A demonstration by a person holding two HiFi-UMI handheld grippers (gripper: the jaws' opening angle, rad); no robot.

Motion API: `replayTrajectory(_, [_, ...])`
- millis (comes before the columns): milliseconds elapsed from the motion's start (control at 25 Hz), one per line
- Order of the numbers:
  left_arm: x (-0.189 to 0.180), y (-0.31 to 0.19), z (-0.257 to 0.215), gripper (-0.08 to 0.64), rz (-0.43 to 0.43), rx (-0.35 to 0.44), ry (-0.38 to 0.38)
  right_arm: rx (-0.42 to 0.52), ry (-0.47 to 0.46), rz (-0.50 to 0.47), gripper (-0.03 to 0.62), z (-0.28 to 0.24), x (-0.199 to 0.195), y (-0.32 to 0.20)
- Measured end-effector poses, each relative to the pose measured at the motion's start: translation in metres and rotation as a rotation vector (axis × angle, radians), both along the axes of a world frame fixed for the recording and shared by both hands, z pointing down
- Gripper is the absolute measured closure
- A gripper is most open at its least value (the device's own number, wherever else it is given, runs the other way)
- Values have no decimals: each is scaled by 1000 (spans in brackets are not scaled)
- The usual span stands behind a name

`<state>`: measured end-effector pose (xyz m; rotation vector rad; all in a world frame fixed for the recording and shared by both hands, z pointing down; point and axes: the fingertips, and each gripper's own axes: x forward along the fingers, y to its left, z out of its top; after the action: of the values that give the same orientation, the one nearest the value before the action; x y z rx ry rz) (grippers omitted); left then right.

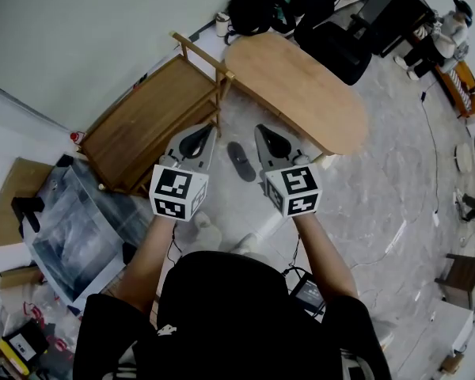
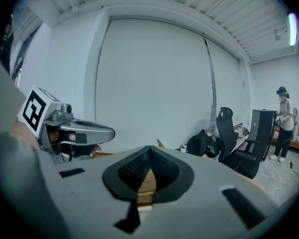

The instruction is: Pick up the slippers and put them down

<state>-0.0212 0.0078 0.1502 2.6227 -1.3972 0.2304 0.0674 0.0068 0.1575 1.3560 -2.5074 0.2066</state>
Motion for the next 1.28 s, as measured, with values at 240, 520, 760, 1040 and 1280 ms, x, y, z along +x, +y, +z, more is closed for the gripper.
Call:
replayTrajectory(240, [20, 24, -17, 555, -38, 37, 9, 21, -5, -34, 595, -12, 17, 24])
replayTrajectory(520, [34, 49, -34, 555, -68, 76, 5, 81, -22, -53, 595, -30, 31, 42])
replayTrajectory(760, [35, 62, -40, 555, -84, 94, 2, 108, -33, -61, 595, -43, 34, 53])
replayTrajectory(1040, [34, 68, -43, 555, -84, 101, 2, 125, -42, -55, 595, -49, 33, 58])
replayTrajectory(1280, [35, 71, -47, 555, -81, 109, 4, 113, -39, -53, 595, -47, 33, 63])
